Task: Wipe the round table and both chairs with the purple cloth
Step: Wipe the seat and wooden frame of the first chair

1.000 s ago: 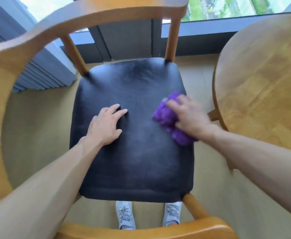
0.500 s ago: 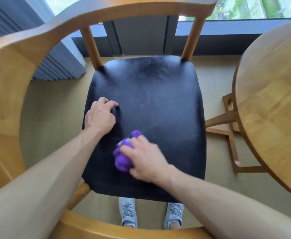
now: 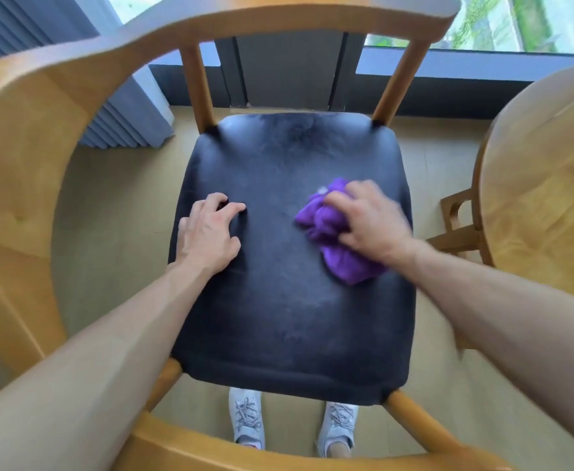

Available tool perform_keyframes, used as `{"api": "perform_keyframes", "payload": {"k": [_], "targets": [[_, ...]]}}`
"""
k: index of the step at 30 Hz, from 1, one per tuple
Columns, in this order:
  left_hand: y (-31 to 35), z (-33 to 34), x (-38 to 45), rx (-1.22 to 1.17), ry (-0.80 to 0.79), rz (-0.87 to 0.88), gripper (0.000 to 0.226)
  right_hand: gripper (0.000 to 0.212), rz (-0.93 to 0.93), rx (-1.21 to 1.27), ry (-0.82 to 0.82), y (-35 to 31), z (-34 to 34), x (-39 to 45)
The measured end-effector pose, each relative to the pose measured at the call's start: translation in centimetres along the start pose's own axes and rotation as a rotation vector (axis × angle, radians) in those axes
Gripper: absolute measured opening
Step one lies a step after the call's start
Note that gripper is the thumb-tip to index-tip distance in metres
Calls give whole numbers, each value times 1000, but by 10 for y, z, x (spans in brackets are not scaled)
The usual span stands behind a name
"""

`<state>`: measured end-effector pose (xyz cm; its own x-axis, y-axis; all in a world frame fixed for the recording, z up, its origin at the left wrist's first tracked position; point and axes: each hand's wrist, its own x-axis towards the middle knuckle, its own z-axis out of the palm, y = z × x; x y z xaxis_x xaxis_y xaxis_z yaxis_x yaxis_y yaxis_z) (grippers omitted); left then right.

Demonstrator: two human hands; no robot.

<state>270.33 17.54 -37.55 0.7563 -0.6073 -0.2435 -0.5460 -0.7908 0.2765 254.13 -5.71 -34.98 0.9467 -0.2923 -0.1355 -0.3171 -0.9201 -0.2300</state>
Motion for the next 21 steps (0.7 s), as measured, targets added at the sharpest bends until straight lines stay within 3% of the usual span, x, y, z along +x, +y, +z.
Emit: {"api": "perform_keyframes", "payload": {"k": [4, 6, 9, 12, 17, 21], "targets": [[2, -3, 0, -4, -4, 4, 61, 63, 442, -4, 74, 54, -13, 13], [3, -4, 0, -12, -7, 0, 61, 55, 532, 12, 84, 46, -11, 16], [3, -5, -1, -22, -14, -9, 61, 44, 478, 100, 99, 0, 0, 20], [3, -4, 1, -59, 4, -14, 50, 49, 389, 179, 88, -62, 14, 21], [-11, -20, 22, -408, 19, -104, 39, 48, 205, 328, -31, -172, 38, 13], [-12, -33, 35, -449, -51, -156, 37, 47, -3, 405, -122, -237, 51, -16]]}}
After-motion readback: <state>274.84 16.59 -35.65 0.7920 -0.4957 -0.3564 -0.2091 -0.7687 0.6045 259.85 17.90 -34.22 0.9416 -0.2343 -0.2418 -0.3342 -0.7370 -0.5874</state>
